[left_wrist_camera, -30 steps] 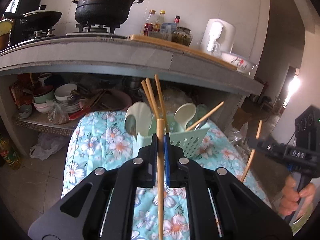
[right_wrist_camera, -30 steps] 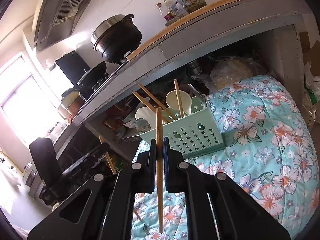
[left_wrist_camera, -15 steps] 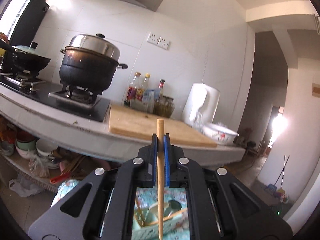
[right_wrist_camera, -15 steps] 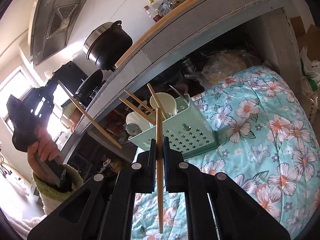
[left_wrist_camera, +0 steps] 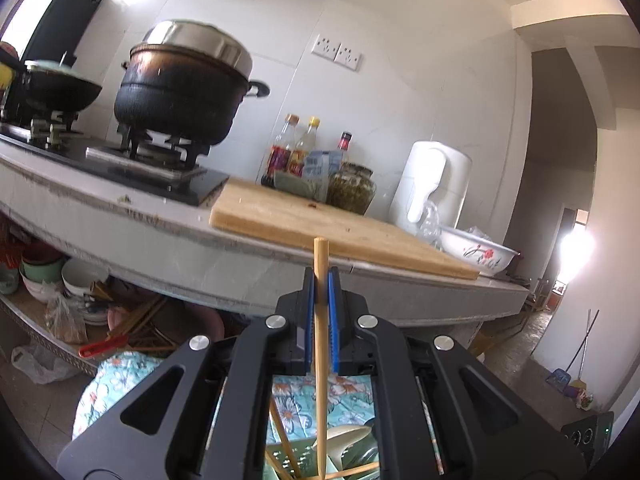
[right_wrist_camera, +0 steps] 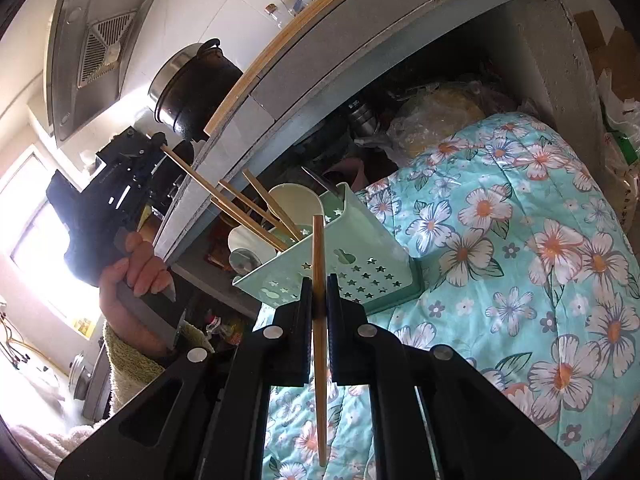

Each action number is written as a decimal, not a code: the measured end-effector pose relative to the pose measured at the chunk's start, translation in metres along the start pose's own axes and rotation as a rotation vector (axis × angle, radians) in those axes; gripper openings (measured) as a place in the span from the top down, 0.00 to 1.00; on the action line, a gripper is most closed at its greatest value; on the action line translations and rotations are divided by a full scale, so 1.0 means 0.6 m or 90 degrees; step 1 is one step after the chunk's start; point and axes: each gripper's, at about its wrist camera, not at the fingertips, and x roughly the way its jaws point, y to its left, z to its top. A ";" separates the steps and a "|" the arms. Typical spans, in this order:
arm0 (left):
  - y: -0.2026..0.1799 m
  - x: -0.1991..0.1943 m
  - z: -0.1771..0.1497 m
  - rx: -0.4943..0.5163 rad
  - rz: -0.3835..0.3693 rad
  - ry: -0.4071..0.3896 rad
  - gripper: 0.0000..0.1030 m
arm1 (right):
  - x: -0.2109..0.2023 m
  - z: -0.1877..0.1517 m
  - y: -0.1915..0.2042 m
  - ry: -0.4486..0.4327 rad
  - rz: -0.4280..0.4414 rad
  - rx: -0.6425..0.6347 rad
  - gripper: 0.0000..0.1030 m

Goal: Organize utensils

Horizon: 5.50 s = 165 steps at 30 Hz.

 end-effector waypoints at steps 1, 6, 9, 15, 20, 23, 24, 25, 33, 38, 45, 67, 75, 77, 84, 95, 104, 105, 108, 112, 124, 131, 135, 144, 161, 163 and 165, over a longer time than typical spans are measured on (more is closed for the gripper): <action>0.004 0.005 -0.005 -0.005 0.000 0.009 0.95 | 0.002 0.000 -0.001 0.001 0.000 0.001 0.93; 0.013 0.019 -0.027 -0.011 -0.003 0.053 0.94 | 0.005 0.001 -0.003 0.003 -0.002 0.004 0.93; 0.011 0.018 -0.041 -0.007 -0.007 0.082 0.94 | 0.004 0.002 -0.002 0.002 -0.004 0.002 0.93; 0.005 0.000 -0.051 -0.005 -0.021 0.100 0.61 | -0.010 0.004 0.013 -0.008 -0.013 -0.014 0.93; 0.000 -0.036 -0.044 0.003 -0.024 0.081 0.51 | -0.034 0.016 0.038 -0.033 -0.018 -0.038 0.93; 0.002 -0.065 -0.042 0.009 -0.019 0.066 0.44 | -0.050 0.034 0.061 -0.058 -0.016 -0.062 0.93; 0.003 -0.074 -0.042 0.012 -0.016 0.062 0.42 | -0.056 0.044 0.073 -0.069 -0.014 -0.075 0.93; 0.004 -0.085 -0.044 0.016 -0.012 0.059 0.40 | -0.062 0.052 0.083 -0.080 -0.012 -0.086 0.93; 0.046 -0.162 -0.089 0.026 0.044 0.074 0.30 | -0.090 0.137 0.191 -0.192 0.014 -0.194 0.93; 0.084 -0.183 -0.137 0.007 0.063 0.126 0.30 | -0.066 0.180 0.250 -0.234 0.014 -0.253 0.93; 0.120 -0.212 -0.190 0.002 0.075 0.156 0.29 | 0.002 0.202 0.282 -0.241 -0.031 -0.309 0.93; 0.130 -0.208 -0.224 0.003 0.068 0.188 0.26 | 0.135 0.112 0.241 -0.100 -0.144 -0.421 0.67; 0.097 -0.233 -0.219 0.018 0.078 0.189 0.20 | 0.025 0.081 0.234 -0.140 -0.115 -0.363 0.51; 0.080 -0.241 -0.221 0.028 0.083 0.191 0.18 | -0.002 0.054 0.223 -0.135 -0.121 -0.341 0.45; 0.022 -0.275 -0.252 0.063 0.130 0.225 0.10 | -0.041 -0.083 0.177 -0.063 -0.245 -0.312 0.29; -0.022 -0.335 -0.271 0.115 0.300 0.235 0.08 | -0.099 -0.211 0.161 -0.063 -0.345 -0.297 0.09; -0.039 -0.371 -0.266 0.145 0.355 0.247 0.08 | -0.148 -0.222 0.189 -0.110 -0.354 -0.310 0.06; -0.039 -0.376 -0.265 0.147 0.360 0.245 0.08 | -0.152 -0.223 0.190 -0.113 -0.355 -0.312 0.06; -0.039 -0.392 -0.258 0.150 0.378 0.218 0.08 | -0.160 -0.224 0.189 -0.116 -0.362 -0.309 0.06; -0.025 -0.409 -0.244 0.123 0.400 0.198 0.08 | -0.166 -0.223 0.184 -0.119 -0.369 -0.305 0.06; -0.003 -0.433 -0.224 0.081 0.425 0.175 0.08 | -0.178 -0.220 0.174 -0.126 -0.382 -0.297 0.06; -0.008 -0.429 -0.230 0.088 0.420 0.187 0.08 | -0.179 -0.220 0.175 -0.125 -0.382 -0.302 0.06; -0.008 -0.426 -0.231 0.087 0.419 0.192 0.08 | -0.179 -0.221 0.178 -0.126 -0.382 -0.305 0.06; -0.002 -0.423 -0.237 0.083 0.421 0.206 0.08 | -0.178 -0.222 0.180 -0.126 -0.381 -0.304 0.06; -0.001 -0.421 -0.239 0.083 0.419 0.210 0.08 | -0.179 -0.223 0.181 -0.126 -0.381 -0.305 0.06; -0.001 -0.422 -0.239 0.083 0.419 0.211 0.08 | -0.179 -0.223 0.181 -0.126 -0.382 -0.305 0.06; 0.000 -0.421 -0.239 0.083 0.418 0.211 0.08 | -0.179 -0.223 0.181 -0.126 -0.381 -0.305 0.06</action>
